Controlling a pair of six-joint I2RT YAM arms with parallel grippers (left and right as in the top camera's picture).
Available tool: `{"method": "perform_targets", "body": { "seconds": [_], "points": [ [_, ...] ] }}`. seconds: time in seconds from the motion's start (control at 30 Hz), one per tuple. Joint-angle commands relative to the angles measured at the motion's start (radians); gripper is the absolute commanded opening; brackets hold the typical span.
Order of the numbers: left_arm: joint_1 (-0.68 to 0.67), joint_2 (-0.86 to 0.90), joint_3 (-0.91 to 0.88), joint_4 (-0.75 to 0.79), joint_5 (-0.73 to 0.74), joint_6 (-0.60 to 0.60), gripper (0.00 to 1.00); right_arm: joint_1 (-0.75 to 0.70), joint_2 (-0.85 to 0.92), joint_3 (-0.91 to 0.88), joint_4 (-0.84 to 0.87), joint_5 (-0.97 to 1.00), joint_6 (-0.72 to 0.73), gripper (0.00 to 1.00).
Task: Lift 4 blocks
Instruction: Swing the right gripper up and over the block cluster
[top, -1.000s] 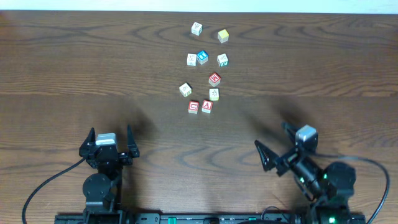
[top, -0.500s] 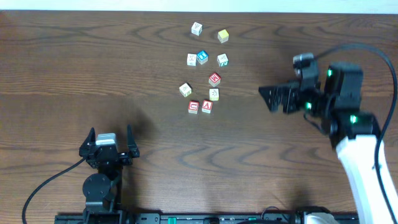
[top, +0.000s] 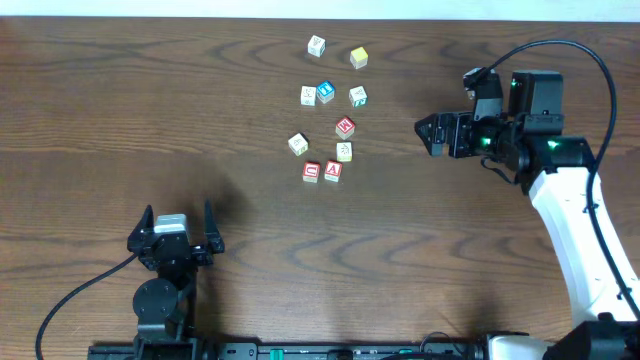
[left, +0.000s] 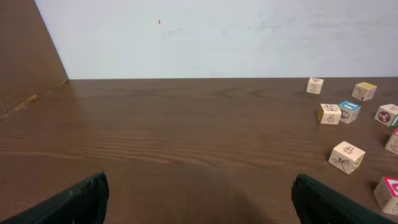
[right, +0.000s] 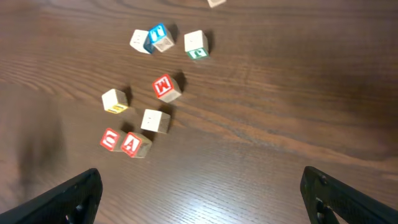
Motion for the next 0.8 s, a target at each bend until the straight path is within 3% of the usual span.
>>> {"method": "perform_targets", "body": {
  "seconds": [0.0,0.33,0.5,0.77],
  "points": [
    [-0.002,-0.003,-0.021,-0.037,-0.005,-0.001,0.94,0.031,0.006,0.009,-0.001,0.060,0.016,0.99],
    [-0.002,-0.003,-0.021,-0.038,-0.005,-0.002,0.94,0.226,0.180,0.168,-0.074,0.309,0.065,0.99],
    [-0.002,-0.003,-0.021,-0.037,-0.005,-0.002,0.94,0.259,0.274,0.216,0.023,0.246,0.121,0.99],
    [-0.002,-0.003,-0.021,-0.037,-0.005,-0.002,0.94,0.324,0.397,0.216,0.102,0.311,0.351,0.96]
  ]
}}
